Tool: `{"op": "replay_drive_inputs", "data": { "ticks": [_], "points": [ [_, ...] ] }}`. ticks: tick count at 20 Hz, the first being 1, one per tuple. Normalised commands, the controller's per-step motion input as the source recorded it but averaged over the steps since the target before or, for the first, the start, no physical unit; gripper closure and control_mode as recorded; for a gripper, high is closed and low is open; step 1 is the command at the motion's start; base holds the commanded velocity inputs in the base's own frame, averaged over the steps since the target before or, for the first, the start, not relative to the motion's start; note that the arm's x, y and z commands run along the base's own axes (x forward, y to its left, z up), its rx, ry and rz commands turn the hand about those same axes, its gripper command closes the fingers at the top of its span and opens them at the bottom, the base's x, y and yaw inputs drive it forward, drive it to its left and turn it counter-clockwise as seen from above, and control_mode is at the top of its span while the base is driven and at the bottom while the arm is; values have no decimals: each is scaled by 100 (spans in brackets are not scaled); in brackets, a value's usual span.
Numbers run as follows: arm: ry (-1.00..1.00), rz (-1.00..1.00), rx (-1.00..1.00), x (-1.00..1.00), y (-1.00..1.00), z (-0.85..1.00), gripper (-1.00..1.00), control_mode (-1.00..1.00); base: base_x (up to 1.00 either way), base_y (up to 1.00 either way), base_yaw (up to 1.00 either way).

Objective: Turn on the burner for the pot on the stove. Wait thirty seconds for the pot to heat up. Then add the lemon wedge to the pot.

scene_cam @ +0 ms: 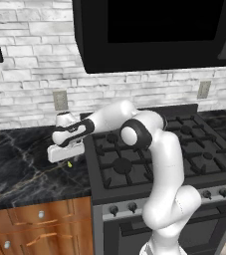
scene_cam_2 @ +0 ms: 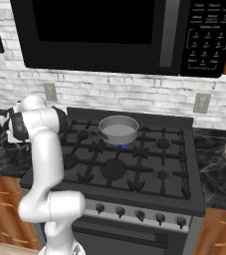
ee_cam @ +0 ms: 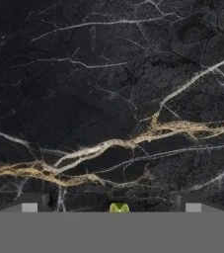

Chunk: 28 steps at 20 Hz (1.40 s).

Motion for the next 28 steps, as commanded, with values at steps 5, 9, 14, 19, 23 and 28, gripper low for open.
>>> {"op": "replay_drive_inputs", "data": {
  "ticks": [5, 9, 14, 19, 23, 28],
  "points": [
    [0, 3, 0, -1, 0, -1, -100, -100, 0, 0, 0],
    [0, 2, 0, -4, 0, -3, -100, -100, 0, 0, 0],
    [1, 0, 0, 0, 0, 0, 100, -100, 0, 0, 0],
    [0, 0, 0, 0, 0, 0, 100, -100, 0, 0, 0],
    [1, 0, 0, 0, -1, -9, 100, -100, 0, 0, 0],
    [1, 0, 0, 0, -6, -8, 100, -100, 0, 0, 0]
  ]
}}
